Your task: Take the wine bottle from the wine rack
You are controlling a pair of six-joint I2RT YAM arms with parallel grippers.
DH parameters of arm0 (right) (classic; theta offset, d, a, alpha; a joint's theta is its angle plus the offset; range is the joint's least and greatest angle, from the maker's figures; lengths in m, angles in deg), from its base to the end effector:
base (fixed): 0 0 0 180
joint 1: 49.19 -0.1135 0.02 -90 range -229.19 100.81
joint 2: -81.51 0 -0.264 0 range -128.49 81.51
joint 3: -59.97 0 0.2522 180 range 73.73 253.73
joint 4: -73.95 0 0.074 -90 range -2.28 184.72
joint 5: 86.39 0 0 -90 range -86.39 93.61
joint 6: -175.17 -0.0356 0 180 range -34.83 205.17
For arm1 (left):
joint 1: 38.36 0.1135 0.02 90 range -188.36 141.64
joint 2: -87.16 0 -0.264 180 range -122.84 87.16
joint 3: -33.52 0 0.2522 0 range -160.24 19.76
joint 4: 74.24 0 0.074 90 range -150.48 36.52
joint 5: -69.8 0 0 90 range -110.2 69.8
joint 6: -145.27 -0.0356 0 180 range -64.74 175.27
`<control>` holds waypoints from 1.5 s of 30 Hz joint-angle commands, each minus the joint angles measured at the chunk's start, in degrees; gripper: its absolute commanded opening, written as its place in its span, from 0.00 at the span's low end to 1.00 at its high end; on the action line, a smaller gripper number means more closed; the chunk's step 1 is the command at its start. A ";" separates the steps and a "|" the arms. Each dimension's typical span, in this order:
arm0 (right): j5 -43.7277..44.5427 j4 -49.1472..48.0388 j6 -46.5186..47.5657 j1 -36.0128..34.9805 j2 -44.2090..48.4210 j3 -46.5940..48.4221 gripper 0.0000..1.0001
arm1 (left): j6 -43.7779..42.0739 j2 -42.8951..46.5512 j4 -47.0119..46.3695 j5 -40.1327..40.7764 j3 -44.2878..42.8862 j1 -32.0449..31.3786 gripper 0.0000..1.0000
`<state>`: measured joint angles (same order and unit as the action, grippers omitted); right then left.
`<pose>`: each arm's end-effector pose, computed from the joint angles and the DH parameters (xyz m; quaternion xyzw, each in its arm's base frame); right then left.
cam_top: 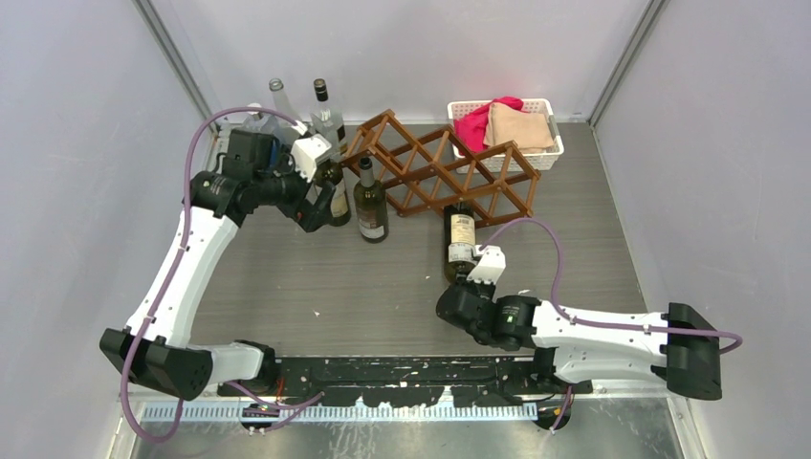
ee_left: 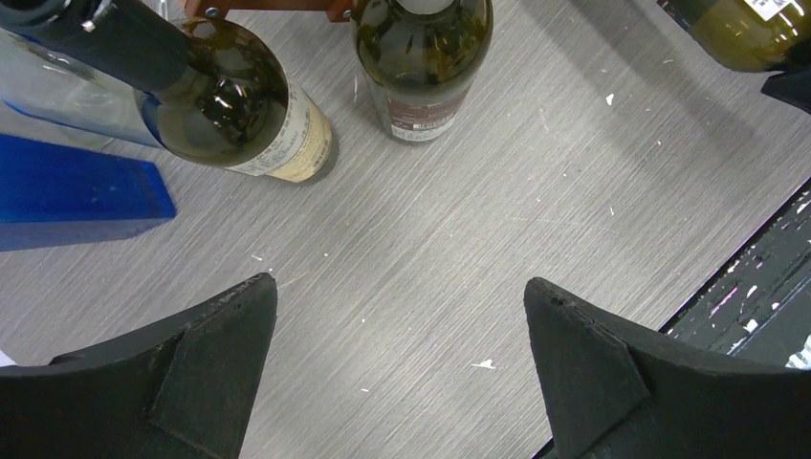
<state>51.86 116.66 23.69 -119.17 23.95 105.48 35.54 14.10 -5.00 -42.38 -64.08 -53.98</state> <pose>0.0871 0.1614 0.2039 0.0589 0.8766 0.0917 0.4687 0.2357 -0.0799 0.3956 0.3455 0.8404 -0.1638 0.3840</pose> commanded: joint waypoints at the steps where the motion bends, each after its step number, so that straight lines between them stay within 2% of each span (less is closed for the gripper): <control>1: 6.20 2.16 -7.76 -2.45 3.66 0.30 0.01 | -0.50 2.61 -4.19 -1.69 1.31 0.41 1.00; 12: 8.18 12.74 -14.94 -6.21 11.38 -0.32 0.01 | -1.03 1.53 -4.42 -1.13 2.92 0.41 0.99; 17: 9.39 18.78 -21.46 -8.01 8.77 1.39 0.01 | -1.13 1.35 -5.52 -0.73 4.38 0.41 0.99; 23: 10.48 19.14 -27.33 -11.44 2.51 2.53 0.01 | -1.39 1.06 -5.75 -0.63 4.88 0.41 0.99; 30: 10.52 26.01 -28.26 -15.48 1.61 10.26 0.01 | -2.96 1.34 -4.70 -2.00 4.11 0.41 0.99; 36: 1.09 26.48 -18.31 -15.98 4.22 18.38 0.01 | -7.11 2.62 -1.34 -8.17 2.60 0.35 1.00; 42: -11.13 35.00 -14.14 -15.94 0.49 29.99 0.01 | -16.15 6.49 2.24 -17.92 4.83 0.26 1.00; 45: -15.03 36.18 -11.37 -15.54 -1.58 35.93 0.01 | -20.33 8.52 2.70 -19.90 6.27 -1.17 1.00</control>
<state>39.07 151.42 7.52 -134.86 23.69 132.27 23.06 18.56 -3.80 -54.99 -58.72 -54.02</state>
